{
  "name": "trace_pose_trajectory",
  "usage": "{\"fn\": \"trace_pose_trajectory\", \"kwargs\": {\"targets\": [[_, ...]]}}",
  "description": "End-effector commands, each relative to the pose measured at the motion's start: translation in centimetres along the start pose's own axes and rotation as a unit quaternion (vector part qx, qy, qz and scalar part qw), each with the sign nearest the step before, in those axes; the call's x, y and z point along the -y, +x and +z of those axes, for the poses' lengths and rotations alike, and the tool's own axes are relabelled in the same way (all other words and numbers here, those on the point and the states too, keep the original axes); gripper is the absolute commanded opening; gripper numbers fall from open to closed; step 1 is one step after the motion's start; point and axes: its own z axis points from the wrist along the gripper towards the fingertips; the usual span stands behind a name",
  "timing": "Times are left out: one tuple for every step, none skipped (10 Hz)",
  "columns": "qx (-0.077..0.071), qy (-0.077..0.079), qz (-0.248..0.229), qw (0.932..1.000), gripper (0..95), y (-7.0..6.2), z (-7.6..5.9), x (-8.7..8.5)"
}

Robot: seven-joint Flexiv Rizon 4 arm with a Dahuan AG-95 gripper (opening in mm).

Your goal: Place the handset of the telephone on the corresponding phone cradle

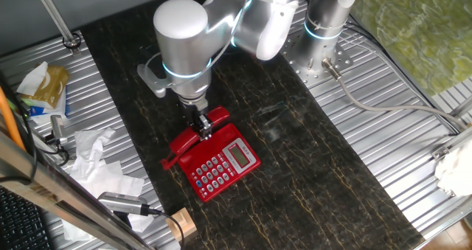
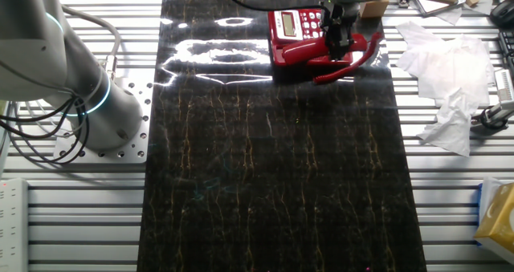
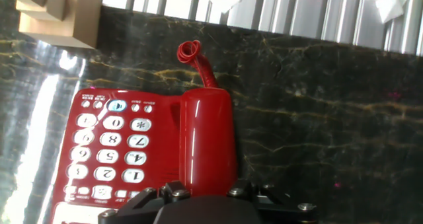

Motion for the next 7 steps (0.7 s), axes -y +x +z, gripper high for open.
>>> {"fn": "trace_pose_trajectory", "kwargs": {"targets": [[0.005,0.002,0.018,0.9998,0.0,0.4,-0.3,-0.9],[0.006,0.002,0.028,0.9996,0.0,0.4,-0.1,-1.4],[0.012,0.001,0.032,0.9994,0.0,0.6,0.2,-1.8],[0.016,0.001,0.037,0.9992,0.0,0.8,0.5,-2.1],[0.018,0.001,0.043,0.9989,0.0,0.9,0.8,-2.5],[0.018,0.0,0.046,0.9988,0.0,0.8,0.9,-2.7],[0.017,0.0,0.046,0.9988,0.0,0.8,1.0,-2.8]]}}
